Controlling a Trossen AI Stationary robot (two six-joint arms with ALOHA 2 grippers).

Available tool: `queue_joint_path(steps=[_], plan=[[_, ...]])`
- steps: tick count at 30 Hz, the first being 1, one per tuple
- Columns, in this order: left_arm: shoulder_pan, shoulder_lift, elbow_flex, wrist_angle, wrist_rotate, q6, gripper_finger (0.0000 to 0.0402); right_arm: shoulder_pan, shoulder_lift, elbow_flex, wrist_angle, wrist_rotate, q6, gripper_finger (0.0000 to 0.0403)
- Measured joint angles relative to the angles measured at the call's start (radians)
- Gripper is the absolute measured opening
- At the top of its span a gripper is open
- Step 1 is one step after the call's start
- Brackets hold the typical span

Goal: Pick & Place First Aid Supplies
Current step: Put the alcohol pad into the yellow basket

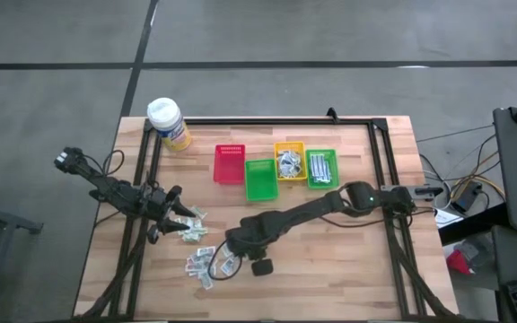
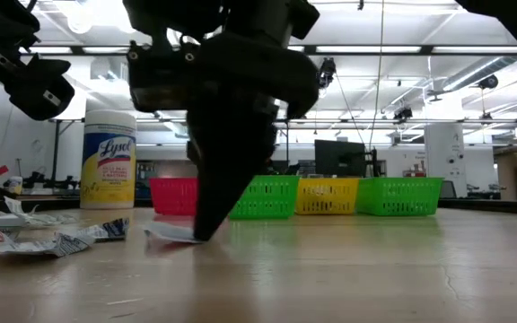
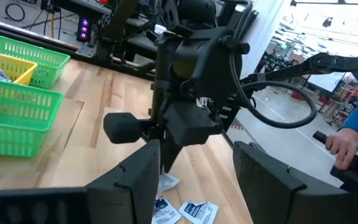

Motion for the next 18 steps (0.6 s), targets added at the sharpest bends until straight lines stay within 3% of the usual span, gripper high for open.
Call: queue_joint_path(steps=[18], plan=[[0.000,0.000,0.000,0.000,0.000,0.000,0.0197,-0.006,-0.007,0.001,-0.382,0.000,0.033,0.0052]])
